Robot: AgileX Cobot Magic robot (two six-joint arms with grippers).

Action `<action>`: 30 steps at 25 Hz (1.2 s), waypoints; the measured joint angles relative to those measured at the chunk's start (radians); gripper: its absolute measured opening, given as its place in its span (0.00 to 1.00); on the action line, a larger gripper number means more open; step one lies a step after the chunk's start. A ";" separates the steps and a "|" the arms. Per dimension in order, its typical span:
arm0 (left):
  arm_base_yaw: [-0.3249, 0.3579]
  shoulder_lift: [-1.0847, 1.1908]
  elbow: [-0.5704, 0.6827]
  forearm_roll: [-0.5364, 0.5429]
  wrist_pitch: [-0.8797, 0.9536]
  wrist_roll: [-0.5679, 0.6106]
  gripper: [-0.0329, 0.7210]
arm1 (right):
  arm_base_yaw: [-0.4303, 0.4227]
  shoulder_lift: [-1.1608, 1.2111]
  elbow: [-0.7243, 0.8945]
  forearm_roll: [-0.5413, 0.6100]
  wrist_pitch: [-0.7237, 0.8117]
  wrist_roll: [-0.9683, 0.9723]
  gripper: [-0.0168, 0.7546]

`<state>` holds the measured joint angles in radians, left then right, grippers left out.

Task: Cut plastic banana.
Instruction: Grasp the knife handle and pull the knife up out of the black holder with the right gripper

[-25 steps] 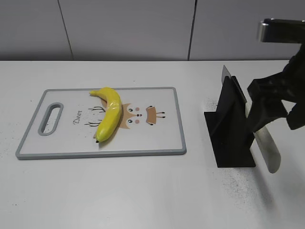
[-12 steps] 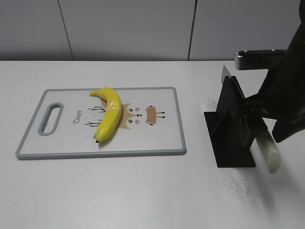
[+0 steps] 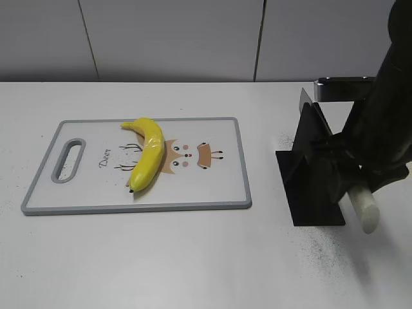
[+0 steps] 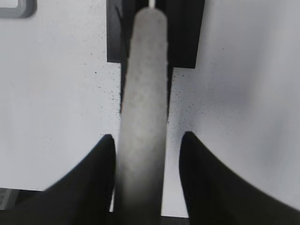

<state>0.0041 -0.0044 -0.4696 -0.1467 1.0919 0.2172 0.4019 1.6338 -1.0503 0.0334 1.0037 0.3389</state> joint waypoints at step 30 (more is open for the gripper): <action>0.000 0.000 0.000 0.001 0.000 0.000 0.80 | 0.004 -0.165 -0.001 0.023 0.015 0.069 0.23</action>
<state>0.0041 -0.0044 -0.4696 -0.1456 1.0919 0.2172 0.4058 1.4690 -1.0515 0.0567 1.0183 0.4080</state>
